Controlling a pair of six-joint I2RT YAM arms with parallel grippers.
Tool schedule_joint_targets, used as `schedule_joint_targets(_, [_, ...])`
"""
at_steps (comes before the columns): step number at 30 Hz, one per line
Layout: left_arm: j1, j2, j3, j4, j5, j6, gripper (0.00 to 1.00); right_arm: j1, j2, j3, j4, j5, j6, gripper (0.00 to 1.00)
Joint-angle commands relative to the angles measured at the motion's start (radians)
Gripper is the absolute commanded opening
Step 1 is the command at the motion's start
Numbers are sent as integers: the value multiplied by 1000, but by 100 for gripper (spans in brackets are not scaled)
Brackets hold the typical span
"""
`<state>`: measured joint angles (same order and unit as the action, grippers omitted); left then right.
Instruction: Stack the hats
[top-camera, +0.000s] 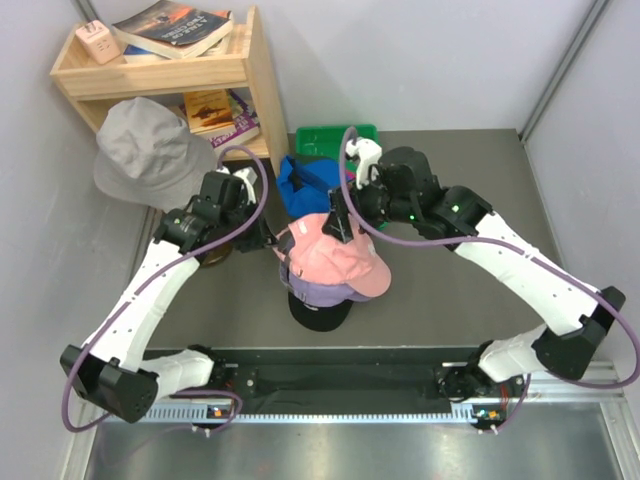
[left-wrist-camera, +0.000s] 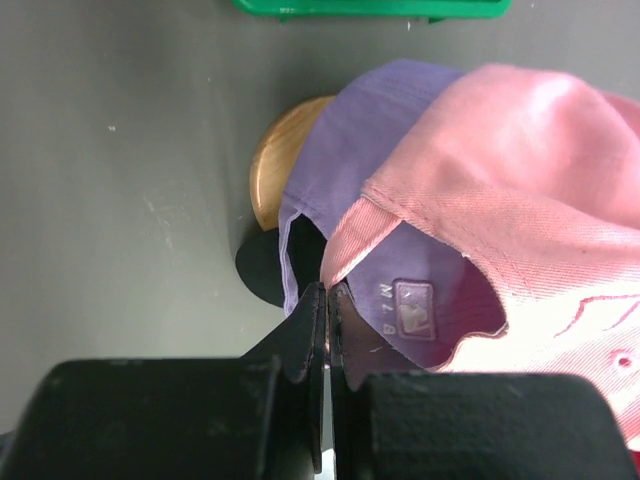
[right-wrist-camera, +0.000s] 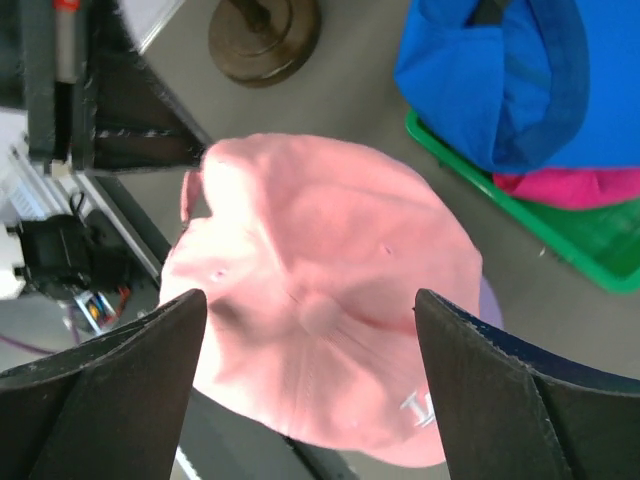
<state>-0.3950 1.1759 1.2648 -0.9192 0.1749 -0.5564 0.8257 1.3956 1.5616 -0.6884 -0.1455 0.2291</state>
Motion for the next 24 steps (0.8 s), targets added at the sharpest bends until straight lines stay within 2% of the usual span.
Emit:
schedule_joint_targets(1, [1, -51, -36, -24, 12, -10, 0, -78, -124, -81, 50, 38, 174, 85])
schedule_joint_targets(5, [1, -81, -62, -27, 5, -7, 0, -192, -227, -225, 124, -26, 320, 84])
schedule_joint_targets(9, [1, -102, -87, -24, 3, -5, 0, -241, -302, -348, 110, -31, 442, 84])
schedule_joint_targets(14, [1, -122, -110, -10, -14, -8, 0, -341, -362, -477, 112, -91, 526, 83])
schedule_joint_targets(17, [1, -121, -120, 5, -32, -8, 0, -391, -398, -602, 185, -169, 590, 82])
schedule_joint_targets(24, [1, -101, -122, 42, -46, -20, 0, -459, -399, -730, 297, -253, 662, 80])
